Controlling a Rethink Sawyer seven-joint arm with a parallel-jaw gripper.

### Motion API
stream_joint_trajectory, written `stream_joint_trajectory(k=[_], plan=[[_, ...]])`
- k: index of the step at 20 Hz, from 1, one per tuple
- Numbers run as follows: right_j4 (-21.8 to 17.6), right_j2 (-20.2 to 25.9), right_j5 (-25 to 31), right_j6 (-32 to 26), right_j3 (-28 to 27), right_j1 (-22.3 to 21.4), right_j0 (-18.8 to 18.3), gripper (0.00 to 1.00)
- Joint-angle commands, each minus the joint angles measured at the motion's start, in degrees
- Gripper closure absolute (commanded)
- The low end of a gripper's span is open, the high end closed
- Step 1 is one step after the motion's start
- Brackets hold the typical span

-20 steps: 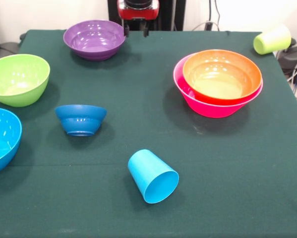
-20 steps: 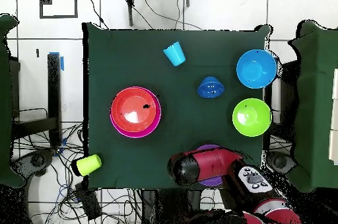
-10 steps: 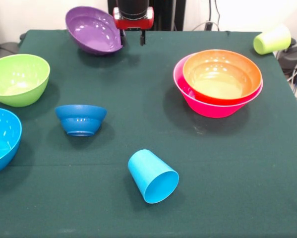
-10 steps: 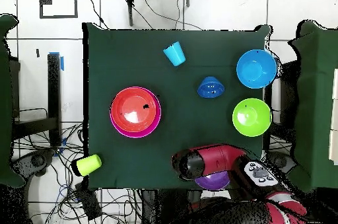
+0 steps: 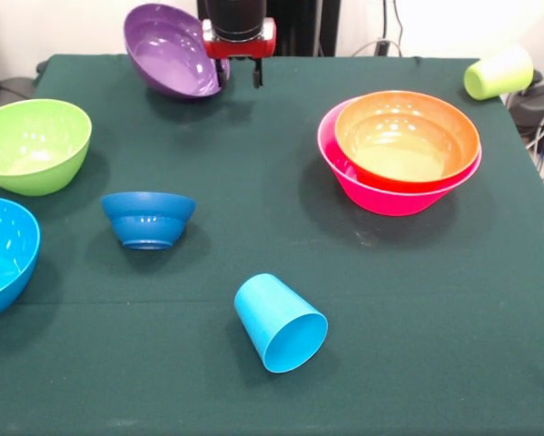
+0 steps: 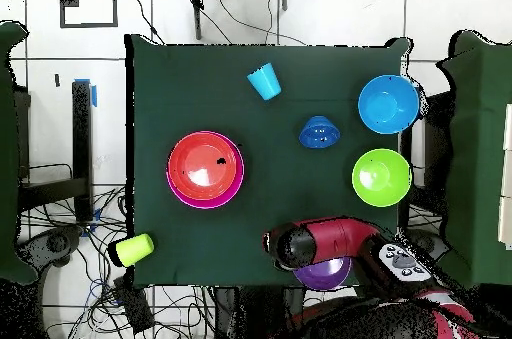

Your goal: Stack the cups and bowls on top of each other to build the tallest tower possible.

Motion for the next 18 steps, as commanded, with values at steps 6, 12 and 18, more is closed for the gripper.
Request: stream_joint_trajectory(k=[6,12,18], plan=[[-1.92,6.66,10.10,-10.15,-5.64,-1.49,1.37,0.00],[-2.27,7.42,10.67,-9.44,-3.93,-3.41,0.79,0.00],[-4.00,6.98,8.73,-9.09,-2.53,-3.48,-0.33,0.00]])
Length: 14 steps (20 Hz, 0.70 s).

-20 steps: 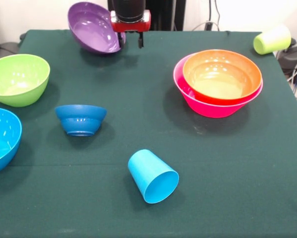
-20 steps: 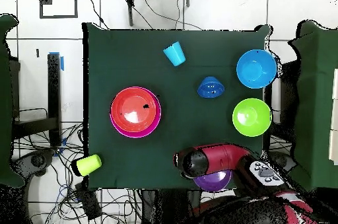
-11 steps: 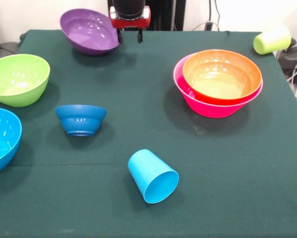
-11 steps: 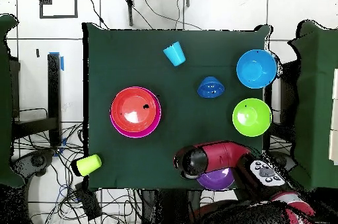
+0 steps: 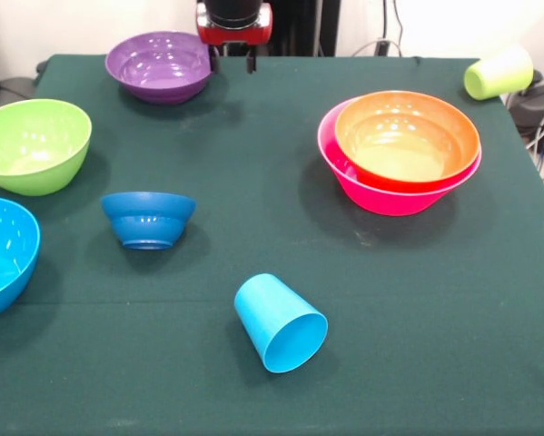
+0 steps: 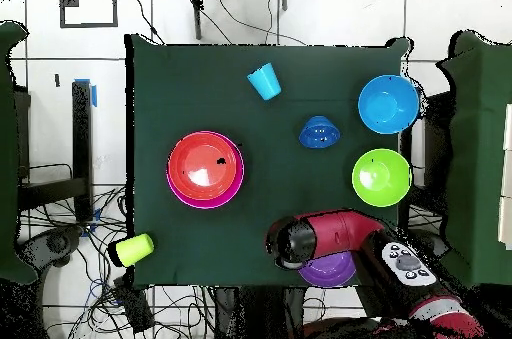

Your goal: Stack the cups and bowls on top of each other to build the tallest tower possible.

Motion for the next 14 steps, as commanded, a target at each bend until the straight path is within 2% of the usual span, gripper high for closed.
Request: stream_joint_trajectory(k=[1,4,14], plan=[[-4.03,4.98,0.81,-9.20,-2.27,0.24,-0.47,0.00],[-3.93,5.12,1.15,-9.69,-1.63,-0.60,-0.93,0.00],[-4.08,5.39,2.18,-10.16,-3.86,1.04,-0.69,0.00]])
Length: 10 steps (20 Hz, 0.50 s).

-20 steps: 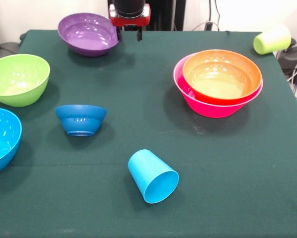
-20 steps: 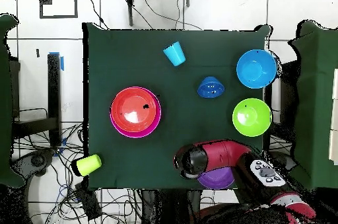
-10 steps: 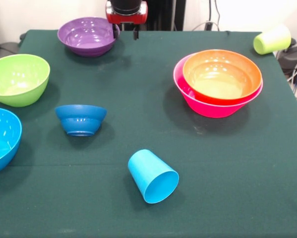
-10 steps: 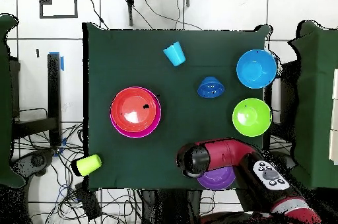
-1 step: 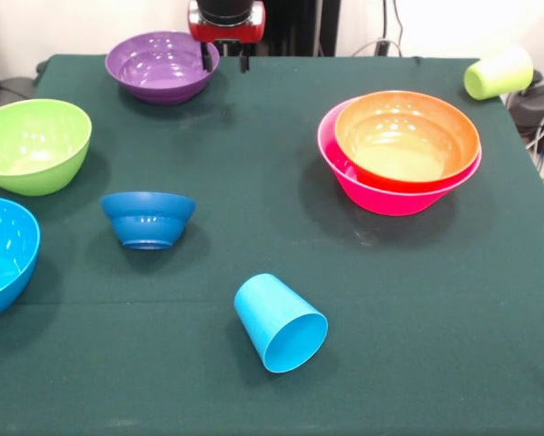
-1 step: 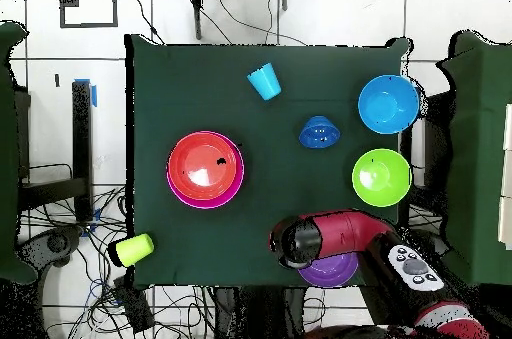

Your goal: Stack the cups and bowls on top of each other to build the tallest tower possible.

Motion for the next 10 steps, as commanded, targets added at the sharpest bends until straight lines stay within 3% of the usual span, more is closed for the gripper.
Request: stream_joint_trajectory(k=[1,10], plan=[[-4.13,5.26,2.14,-10.12,-3.92,1.90,0.31,0.00],[-6.19,5.31,1.24,-11.21,-6.28,5.16,-0.49,0.00]])
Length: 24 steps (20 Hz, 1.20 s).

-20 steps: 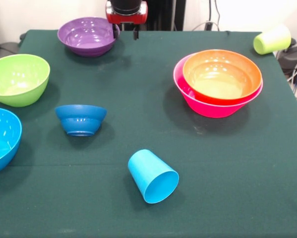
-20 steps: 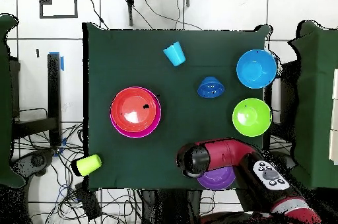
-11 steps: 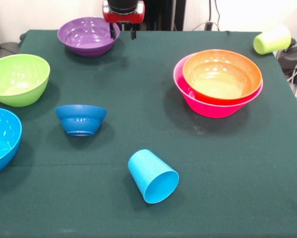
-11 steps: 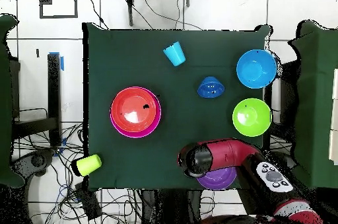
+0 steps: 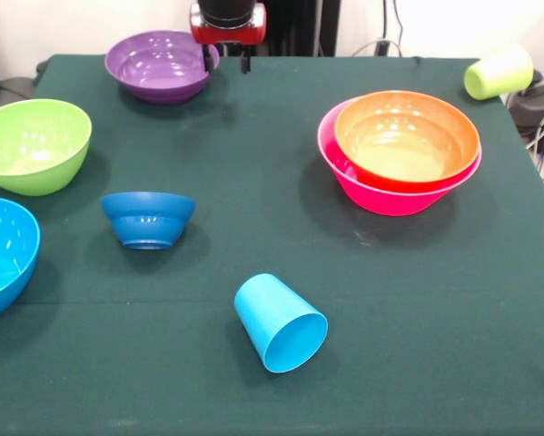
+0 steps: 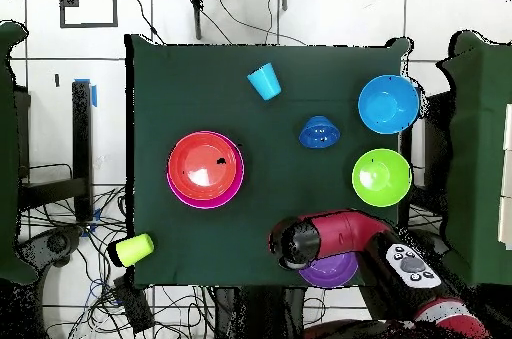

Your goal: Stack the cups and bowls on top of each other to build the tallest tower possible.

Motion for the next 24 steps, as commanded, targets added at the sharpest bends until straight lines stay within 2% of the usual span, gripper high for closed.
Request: stream_joint_trajectory(k=[1,12,18,24], plan=[[-5.01,5.27,1.59,-11.79,-6.38,4.33,-0.85,0.00],[-5.40,6.35,4.36,-14.04,-7.52,3.76,-3.17,0.00],[-5.10,6.59,5.16,-13.72,-4.77,0.79,-3.76,0.00],[-5.49,6.49,4.89,-13.01,-3.02,-0.17,-4.11,0.00]])
